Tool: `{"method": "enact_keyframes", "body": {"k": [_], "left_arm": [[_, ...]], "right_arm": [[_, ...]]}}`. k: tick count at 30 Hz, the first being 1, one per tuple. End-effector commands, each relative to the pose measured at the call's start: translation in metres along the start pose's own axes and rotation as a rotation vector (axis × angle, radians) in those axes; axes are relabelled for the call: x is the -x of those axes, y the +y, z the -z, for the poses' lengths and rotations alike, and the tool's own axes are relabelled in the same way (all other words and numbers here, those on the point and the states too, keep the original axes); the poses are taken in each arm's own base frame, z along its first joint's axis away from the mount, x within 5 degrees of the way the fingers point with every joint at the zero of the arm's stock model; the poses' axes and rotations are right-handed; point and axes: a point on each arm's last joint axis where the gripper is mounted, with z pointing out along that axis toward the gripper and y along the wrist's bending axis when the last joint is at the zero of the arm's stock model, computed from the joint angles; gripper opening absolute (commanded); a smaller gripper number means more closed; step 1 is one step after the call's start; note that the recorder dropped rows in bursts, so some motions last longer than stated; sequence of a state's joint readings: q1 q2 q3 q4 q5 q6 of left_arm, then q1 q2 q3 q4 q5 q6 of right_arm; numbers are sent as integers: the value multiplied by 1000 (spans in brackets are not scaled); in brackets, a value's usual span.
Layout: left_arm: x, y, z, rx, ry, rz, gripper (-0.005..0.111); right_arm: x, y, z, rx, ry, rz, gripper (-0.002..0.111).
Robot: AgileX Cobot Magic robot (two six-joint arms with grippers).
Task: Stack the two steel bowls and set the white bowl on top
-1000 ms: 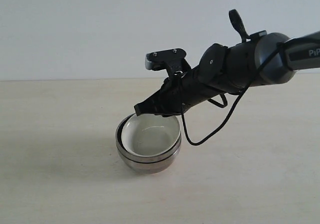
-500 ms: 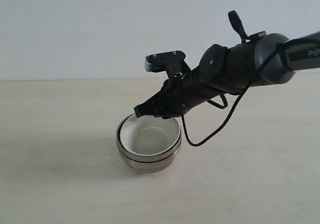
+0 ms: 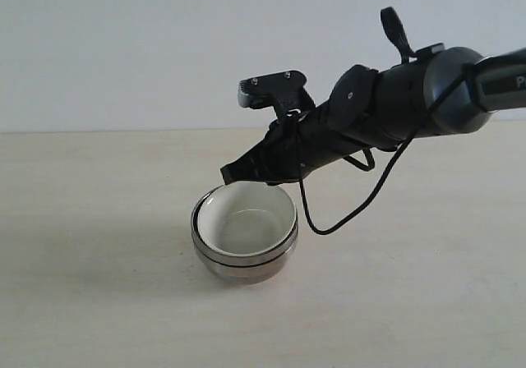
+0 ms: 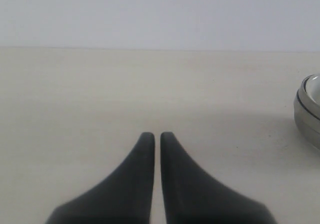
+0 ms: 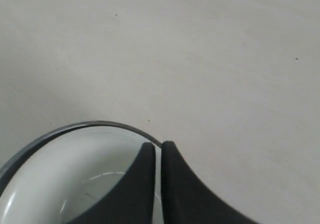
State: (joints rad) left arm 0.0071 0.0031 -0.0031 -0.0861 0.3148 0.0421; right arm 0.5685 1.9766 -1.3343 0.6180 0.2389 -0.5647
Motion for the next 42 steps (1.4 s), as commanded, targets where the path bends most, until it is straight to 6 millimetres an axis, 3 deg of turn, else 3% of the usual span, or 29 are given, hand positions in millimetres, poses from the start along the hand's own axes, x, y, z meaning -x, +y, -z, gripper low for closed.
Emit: {"method": "enact_keyframes", "body": {"k": [1, 8, 28, 42], "left_arm": [[0, 0, 0, -5, -7, 4, 4], [0, 0, 0, -5, -7, 4, 4], [0, 0, 0, -5, -7, 4, 4], [0, 0, 0, -5, -7, 4, 4]], "right_arm": [[-2, -2, -5, -7, 1, -2, 0], [-9, -4, -15, -18, 15, -6, 0], [-16, 3, -14, 50, 101, -41, 0], [14, 10, 26, 59, -5, -1, 0]]}}
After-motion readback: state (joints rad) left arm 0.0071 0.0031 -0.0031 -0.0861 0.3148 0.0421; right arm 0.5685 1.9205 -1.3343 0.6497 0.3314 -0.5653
